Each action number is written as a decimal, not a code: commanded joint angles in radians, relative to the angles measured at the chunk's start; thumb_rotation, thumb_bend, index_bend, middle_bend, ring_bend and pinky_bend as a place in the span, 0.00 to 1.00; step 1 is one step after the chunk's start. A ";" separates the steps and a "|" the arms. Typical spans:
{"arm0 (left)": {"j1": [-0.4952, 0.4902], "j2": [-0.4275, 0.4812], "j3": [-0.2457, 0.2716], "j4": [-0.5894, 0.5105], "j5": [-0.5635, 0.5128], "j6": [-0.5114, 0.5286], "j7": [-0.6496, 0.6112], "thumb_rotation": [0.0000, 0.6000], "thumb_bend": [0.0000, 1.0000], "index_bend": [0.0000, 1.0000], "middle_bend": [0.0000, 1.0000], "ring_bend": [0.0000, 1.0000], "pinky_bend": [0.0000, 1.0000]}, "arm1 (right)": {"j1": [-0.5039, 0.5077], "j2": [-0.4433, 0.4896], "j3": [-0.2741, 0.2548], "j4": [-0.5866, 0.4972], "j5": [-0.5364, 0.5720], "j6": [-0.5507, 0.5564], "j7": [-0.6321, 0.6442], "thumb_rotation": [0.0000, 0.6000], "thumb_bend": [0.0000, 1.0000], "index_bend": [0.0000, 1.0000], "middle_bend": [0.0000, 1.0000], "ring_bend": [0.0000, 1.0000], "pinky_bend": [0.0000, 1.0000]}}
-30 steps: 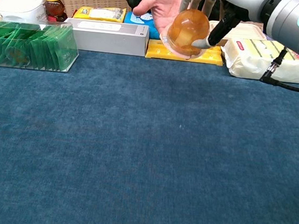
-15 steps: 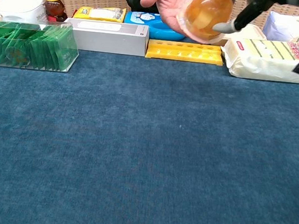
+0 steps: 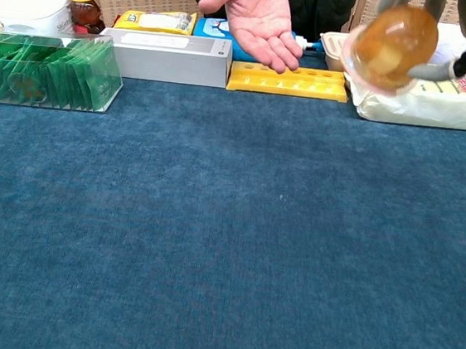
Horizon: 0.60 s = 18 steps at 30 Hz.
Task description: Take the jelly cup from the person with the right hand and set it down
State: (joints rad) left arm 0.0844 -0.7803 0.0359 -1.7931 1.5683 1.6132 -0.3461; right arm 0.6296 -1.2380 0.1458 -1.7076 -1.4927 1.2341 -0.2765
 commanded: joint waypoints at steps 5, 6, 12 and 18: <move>-0.004 -0.003 0.000 -0.010 -0.001 -0.007 0.022 1.00 0.07 0.00 0.00 0.00 0.07 | 0.010 -0.121 -0.061 0.092 -0.035 -0.074 -0.003 1.00 0.47 0.49 0.45 0.47 0.61; -0.005 -0.003 -0.001 -0.011 -0.003 -0.010 0.025 1.00 0.07 0.00 0.00 0.00 0.07 | 0.017 -0.144 -0.063 0.098 -0.030 -0.090 -0.009 1.00 0.47 0.49 0.45 0.47 0.61; -0.011 -0.002 -0.003 -0.016 -0.010 -0.021 0.033 1.00 0.07 0.00 0.00 0.00 0.07 | 0.045 -0.251 -0.036 0.121 0.041 -0.149 -0.072 1.00 0.47 0.49 0.45 0.47 0.61; -0.011 0.002 -0.003 -0.008 -0.012 -0.021 0.015 1.00 0.07 0.00 0.00 0.00 0.07 | 0.061 -0.309 -0.014 0.147 0.124 -0.190 -0.124 1.00 0.46 0.47 0.45 0.45 0.61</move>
State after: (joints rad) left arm 0.0736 -0.7788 0.0334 -1.8029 1.5570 1.5918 -0.3292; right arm 0.6839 -1.5331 0.1255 -1.5723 -1.3823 1.0564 -0.3860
